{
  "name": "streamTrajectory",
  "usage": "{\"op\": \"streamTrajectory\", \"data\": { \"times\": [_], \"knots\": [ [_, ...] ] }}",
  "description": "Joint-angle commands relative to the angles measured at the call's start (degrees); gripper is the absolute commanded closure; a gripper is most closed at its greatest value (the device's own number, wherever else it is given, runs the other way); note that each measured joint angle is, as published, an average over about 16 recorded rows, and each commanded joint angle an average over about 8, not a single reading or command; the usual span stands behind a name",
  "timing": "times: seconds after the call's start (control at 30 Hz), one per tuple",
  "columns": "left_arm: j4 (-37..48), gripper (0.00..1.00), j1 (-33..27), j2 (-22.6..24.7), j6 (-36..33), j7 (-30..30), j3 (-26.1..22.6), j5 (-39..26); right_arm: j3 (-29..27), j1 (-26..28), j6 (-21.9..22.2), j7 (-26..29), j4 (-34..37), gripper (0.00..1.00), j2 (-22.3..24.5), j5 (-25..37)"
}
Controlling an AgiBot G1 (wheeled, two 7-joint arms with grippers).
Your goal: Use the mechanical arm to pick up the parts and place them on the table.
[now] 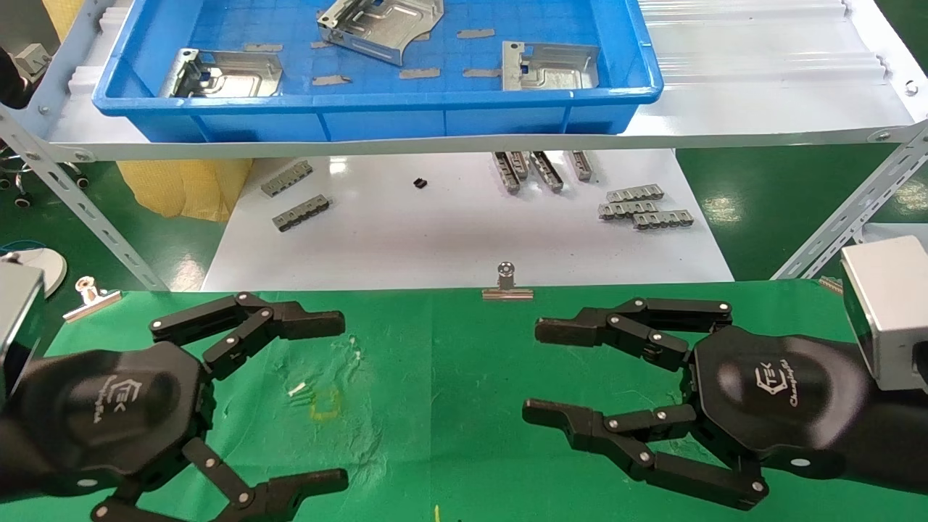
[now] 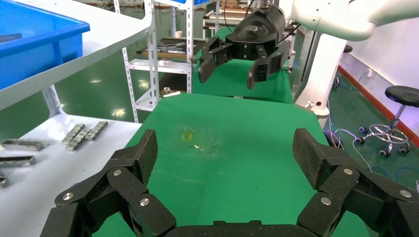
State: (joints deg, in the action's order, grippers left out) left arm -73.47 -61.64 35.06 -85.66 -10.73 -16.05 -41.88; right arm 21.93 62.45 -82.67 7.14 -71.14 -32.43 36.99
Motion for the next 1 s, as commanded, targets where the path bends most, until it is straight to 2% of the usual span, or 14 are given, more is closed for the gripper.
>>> {"op": "streamTrajectory", "data": {
  "times": [0.03, 0.87, 1.0],
  "knots": [
    [0.0, 0.0, 0.0, 0.0, 0.0, 0.0, 0.0, 0.0, 0.0, 0.0, 0.0, 0.0, 0.0, 1.0, 0.0, 0.0],
    [-0.04, 0.0, -0.05, 0.0, 0.0, 0.04, 0.02, -0.01, 0.0, 0.0, 0.0, 0.0, 0.0, 1.0, 0.0, 0.0],
    [0.12, 0.0, -1.48, 0.49, 0.06, 0.15, -0.09, -0.54, 0.0, 0.0, 0.0, 0.0, 0.0, 1.0, 0.0, 0.0]
  ]
}}
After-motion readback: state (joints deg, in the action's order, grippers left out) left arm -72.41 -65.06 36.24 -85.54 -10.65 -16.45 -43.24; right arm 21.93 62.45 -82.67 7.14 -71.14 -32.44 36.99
